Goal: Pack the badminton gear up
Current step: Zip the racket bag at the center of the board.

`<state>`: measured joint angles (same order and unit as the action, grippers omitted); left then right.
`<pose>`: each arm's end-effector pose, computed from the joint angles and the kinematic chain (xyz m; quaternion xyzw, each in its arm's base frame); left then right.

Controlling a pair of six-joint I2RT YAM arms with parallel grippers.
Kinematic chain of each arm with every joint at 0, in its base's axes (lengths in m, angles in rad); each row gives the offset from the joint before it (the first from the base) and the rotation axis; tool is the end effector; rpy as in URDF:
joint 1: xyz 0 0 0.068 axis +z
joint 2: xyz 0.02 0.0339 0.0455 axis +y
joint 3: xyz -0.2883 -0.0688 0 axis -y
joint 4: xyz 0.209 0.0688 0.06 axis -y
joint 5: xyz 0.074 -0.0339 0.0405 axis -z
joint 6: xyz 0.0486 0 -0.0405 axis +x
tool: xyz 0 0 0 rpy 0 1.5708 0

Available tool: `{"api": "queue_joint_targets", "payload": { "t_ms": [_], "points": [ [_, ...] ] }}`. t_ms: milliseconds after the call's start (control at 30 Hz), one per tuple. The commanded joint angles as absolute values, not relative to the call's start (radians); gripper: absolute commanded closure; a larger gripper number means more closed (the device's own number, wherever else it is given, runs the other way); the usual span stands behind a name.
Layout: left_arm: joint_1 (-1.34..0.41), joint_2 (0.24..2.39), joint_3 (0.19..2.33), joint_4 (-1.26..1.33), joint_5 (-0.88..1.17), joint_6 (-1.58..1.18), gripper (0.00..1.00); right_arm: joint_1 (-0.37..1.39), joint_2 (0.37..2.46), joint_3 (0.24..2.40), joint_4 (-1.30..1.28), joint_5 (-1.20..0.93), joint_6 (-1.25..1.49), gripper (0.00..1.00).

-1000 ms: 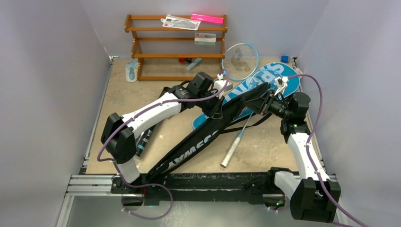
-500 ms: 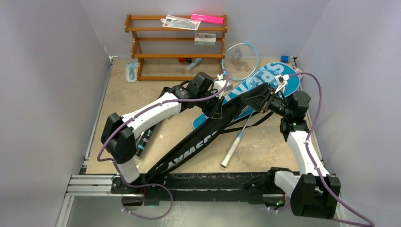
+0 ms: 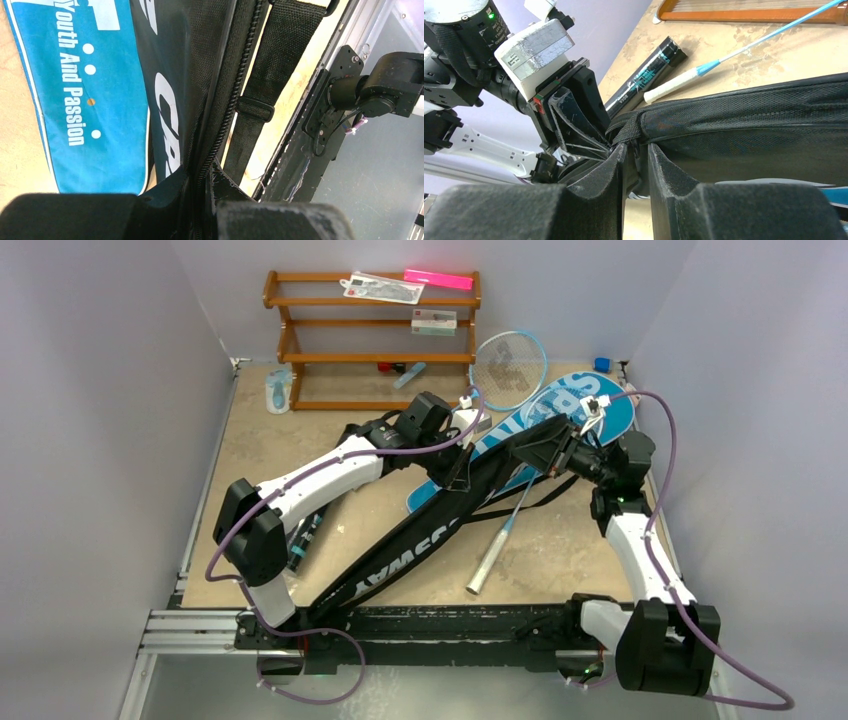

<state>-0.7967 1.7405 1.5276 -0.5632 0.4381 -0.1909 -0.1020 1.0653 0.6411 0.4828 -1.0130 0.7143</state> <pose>0.2438 -0.2789 0.3295 0.3487 0.8340 -0.3555 0.2376 0.1983 0.0212 0.3402 -0.0858 0.6908 0.5091 0.5063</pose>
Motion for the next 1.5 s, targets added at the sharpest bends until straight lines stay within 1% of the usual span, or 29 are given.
{"api": "queue_joint_targets", "payload": {
  "t_ms": [0,333,400,467,533,667,800,867,933,1000,1067,1333,1367,1400,1467],
  "points": [
    [-0.798,1.710,1.583,-0.516,0.487,-0.200,1.00,-0.088,1.076,0.656,0.493,-1.014,0.691,0.77],
    [-0.798,1.716,1.583,-0.517,0.489,-0.198,1.00,-0.065,1.094,0.649,0.531,-1.011,0.719,0.77],
    [-0.798,1.719,1.583,-0.517,0.489,-0.198,1.00,-0.060,1.102,0.651,0.546,-1.011,0.731,0.81],
    [-0.799,1.721,1.583,-0.519,0.487,-0.199,1.00,-0.058,1.111,0.657,0.549,-1.012,0.742,0.88],
    [-0.799,1.724,1.583,-0.523,0.476,-0.198,1.00,-0.057,1.115,0.663,0.548,-1.016,0.745,1.00],
    [-0.799,1.726,1.585,-0.535,0.438,-0.191,1.00,-0.046,1.113,0.669,0.536,-1.043,0.724,1.00],
    [-0.799,1.731,1.586,-0.537,0.410,-0.184,1.00,-0.009,1.096,0.681,0.458,-1.057,0.650,1.00],
    [-0.798,1.735,1.590,-0.540,0.394,-0.183,1.00,0.053,1.080,0.715,0.326,-1.017,0.545,1.00],
    [-0.799,1.739,1.600,-0.547,0.388,-0.180,1.00,0.114,1.066,0.760,0.173,-0.930,0.423,1.00],
    [-0.800,1.746,1.614,-0.554,0.389,-0.177,1.00,0.160,1.053,0.780,0.098,-0.857,0.358,1.00],
    [-0.801,1.751,1.624,-0.557,0.395,-0.176,1.00,0.175,1.046,0.775,0.088,-0.835,0.347,1.00],
    [-0.807,1.757,1.619,-0.550,0.396,-0.176,1.00,0.241,1.070,0.777,0.084,-0.862,0.313,1.00],
    [-0.807,1.749,1.607,-0.537,0.394,-0.177,0.98,0.248,1.071,0.778,0.072,-0.851,0.303,1.00],
    [-0.808,1.741,1.596,-0.522,0.390,-0.178,0.92,0.251,1.067,0.777,0.058,-0.825,0.295,1.00],
    [-0.807,1.721,1.571,-0.498,0.377,-0.178,0.77,0.251,1.041,0.769,0.043,-0.738,0.300,1.00]
  ]
}}
